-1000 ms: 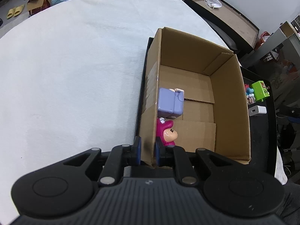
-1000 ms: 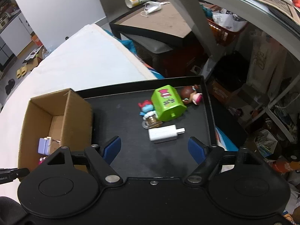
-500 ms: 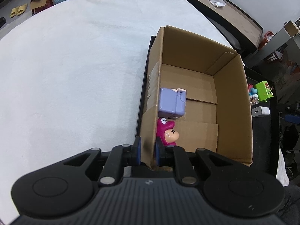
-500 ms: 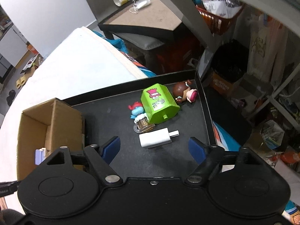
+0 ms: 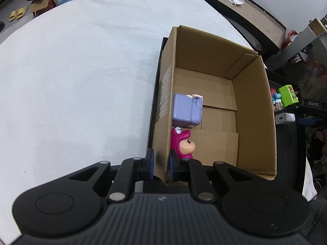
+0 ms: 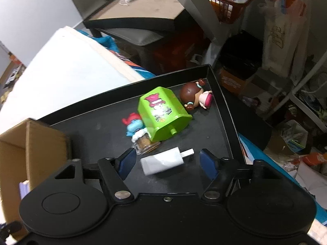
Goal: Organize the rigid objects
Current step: 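Move the right gripper back to the white plug-shaped block, then grasp the white plug-shaped block with the right gripper and lift it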
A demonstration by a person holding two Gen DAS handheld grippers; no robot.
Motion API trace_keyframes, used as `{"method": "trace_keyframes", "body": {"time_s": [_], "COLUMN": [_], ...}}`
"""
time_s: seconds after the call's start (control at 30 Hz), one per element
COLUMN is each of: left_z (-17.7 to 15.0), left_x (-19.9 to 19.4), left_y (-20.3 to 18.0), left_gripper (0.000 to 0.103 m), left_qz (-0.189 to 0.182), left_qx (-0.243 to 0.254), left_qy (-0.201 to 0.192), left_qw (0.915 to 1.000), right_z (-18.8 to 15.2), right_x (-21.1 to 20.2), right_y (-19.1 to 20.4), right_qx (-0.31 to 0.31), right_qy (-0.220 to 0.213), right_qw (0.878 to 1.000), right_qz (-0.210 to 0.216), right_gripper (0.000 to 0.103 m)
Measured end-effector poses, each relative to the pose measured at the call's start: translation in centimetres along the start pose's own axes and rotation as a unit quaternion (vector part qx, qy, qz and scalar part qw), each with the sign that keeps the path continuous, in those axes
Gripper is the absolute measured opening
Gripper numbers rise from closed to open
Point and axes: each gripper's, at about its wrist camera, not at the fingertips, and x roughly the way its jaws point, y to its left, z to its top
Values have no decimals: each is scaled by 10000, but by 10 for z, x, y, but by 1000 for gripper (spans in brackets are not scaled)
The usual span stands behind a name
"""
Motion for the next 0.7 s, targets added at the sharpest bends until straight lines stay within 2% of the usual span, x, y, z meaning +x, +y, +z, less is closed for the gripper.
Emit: {"method": "trace_keyframes", "body": {"time_s": [0.23,0.47,0.57,0.63,0.7], "left_z": [0,0,0,0,0], "left_x": [-2,-3,-3,-4,-4], "left_y": [2,3,3,4,4], "left_gripper": [14,14,14,14,14], "left_qz": [-38,-83,-92,-108,-112], "left_qx": [-20,-30,-18,-32,-38], "left_qy": [-19,-24,-26,-22,-17], "left_qw": [10000,10000,10000,9999,9999], "right_z": [-2,-11,-13,-15,-17], "right_x": [17,18,19,20,19], "right_y": [6,7,8,7,8], "right_qx": [76,35,-52,-87,-220], "right_qy": [232,329,382,434,472], "right_qw": [9994,9992,9989,9986,9981], "right_qz": [-262,-243,-249,-287,-320], "right_gripper": [57,49,38,26,21]}}
